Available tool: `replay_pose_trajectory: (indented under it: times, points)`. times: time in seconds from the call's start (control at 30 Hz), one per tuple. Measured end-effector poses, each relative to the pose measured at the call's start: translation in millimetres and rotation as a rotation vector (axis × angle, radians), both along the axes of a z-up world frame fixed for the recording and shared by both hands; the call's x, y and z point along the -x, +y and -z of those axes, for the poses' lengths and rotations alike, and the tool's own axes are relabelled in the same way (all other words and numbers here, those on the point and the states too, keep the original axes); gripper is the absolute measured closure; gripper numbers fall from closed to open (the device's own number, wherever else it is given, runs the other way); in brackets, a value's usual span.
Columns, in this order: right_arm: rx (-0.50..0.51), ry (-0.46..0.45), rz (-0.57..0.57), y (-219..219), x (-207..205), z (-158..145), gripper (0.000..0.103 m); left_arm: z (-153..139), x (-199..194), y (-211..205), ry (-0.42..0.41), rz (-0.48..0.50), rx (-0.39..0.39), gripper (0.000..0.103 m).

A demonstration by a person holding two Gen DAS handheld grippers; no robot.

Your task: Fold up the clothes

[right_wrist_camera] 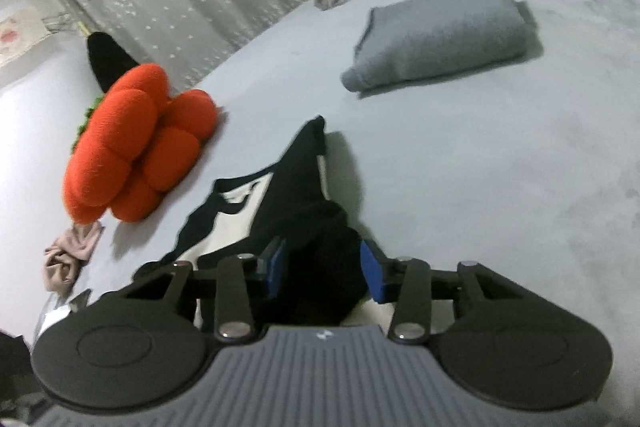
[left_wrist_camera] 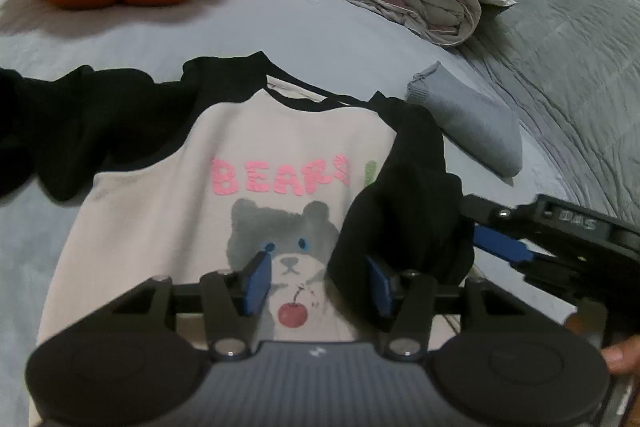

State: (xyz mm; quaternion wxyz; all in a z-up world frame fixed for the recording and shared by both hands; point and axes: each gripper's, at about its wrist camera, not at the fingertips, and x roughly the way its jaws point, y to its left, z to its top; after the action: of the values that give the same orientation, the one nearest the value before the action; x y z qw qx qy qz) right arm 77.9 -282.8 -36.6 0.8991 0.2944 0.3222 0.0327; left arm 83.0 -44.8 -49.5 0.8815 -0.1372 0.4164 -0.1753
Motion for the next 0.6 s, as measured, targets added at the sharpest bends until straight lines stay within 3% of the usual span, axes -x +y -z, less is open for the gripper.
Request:
replay_pose_trajectory:
  times: [0.17, 0.3, 0.4, 0.6]
  points:
    - [0.027, 0.008, 0.022, 1, 0, 4, 0.073, 0, 0, 0, -0.002, 0.006, 0.009, 0.043]
    - [0.044, -0.013, 0.044, -3, 3, 2, 0.09, -1, 2, 0, -0.006, 0.011, 0.034, 0.028]
    - [0.026, -0.058, 0.041, -5, 8, -5, 0.091, -7, 3, 2, -0.013, -0.012, 0.038, 0.022]
    - [-0.034, -0.175, -0.039, 4, 18, -24, 0.091, -20, 4, 21, -0.067, -0.088, 0.115, 0.022]
